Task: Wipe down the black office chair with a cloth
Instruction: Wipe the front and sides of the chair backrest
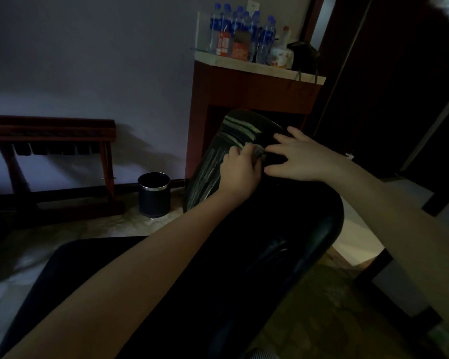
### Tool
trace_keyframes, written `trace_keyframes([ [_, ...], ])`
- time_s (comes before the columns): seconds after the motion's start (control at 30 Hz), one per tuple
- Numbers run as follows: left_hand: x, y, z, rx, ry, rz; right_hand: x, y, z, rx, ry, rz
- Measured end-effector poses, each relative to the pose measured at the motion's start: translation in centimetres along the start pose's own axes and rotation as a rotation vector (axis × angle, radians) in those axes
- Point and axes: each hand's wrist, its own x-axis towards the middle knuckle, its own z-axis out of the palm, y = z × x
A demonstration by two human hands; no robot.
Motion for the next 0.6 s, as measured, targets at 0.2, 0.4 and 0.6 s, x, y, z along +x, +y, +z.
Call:
trace_keyframes([
  [0.2,3.4,-1.1,-0.4,0.109,-0.075,-0.161,0.1,-0.2,0.2,-0.129,-0.007,-0.014],
  [0.4,3.1,-1.2,-1.1,0.174,-0.176,-0.070,-0.2,-0.3,0.2,-0.132,-0.017,-0.013],
  [0.6,-3.7,-1.2,-1.2,-0.172,0.007,0.108,-0.4,-0.5,0.0,-0.084,-0.049,-0.016],
])
